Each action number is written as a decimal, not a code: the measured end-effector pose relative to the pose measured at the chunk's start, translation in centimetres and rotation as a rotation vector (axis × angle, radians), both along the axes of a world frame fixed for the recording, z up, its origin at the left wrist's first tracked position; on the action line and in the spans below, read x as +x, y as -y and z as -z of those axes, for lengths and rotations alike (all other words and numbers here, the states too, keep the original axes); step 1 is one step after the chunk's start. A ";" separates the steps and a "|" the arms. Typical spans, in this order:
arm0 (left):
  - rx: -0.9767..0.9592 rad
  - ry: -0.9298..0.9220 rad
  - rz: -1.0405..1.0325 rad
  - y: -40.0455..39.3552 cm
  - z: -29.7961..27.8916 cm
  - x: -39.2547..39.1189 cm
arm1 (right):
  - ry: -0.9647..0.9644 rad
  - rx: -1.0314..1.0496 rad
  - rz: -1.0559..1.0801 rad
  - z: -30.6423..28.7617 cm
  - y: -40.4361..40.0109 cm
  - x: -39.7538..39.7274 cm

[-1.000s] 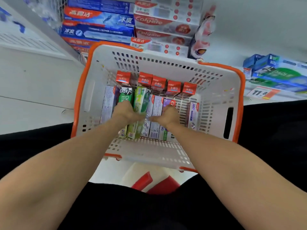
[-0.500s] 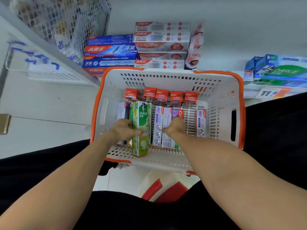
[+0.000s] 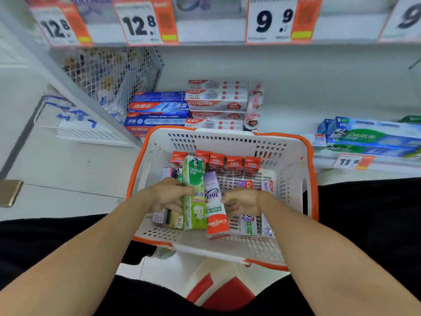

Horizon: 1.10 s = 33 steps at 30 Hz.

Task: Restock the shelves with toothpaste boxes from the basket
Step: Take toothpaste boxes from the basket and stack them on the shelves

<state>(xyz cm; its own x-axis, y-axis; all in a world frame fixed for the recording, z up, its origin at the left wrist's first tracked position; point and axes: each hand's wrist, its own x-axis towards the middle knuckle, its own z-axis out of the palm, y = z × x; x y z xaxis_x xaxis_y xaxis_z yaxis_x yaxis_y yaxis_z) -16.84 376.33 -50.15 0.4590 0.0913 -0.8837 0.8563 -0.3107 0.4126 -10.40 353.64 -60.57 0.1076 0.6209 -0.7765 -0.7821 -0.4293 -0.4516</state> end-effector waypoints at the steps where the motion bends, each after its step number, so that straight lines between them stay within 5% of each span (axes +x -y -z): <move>1: 0.001 0.007 0.000 -0.3 -0.8 0.3 | -0.011 0.061 0.008 -0.5 -0.4 0.1; 18: -0.107 0.664 -0.227 -4.8 -19.8 3.9 | 0.369 0.656 0.369 -20.9 -9.2 4.3; 21: -0.008 0.726 -0.169 -5.4 -20.7 4.5 | 0.394 0.556 0.422 -23.3 -10.1 3.8; 29: -0.253 0.820 -0.443 -5.1 -22.1 4.6 | 1.158 0.177 0.251 -31.1 -11.7 5.3; 33: -0.353 0.832 -0.499 -5.9 -22.8 4.6 | 1.155 0.232 0.034 -35.3 -10.6 6.1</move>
<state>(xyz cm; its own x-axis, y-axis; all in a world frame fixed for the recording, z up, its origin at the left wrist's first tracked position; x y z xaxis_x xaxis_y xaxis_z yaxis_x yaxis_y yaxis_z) -12.25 382.22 -27.34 0.9188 0.2356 -0.3167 0.2559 0.2554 0.9323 -4.31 364.22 -25.29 0.6922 0.7176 -0.0767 0.1325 -0.2308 -0.9639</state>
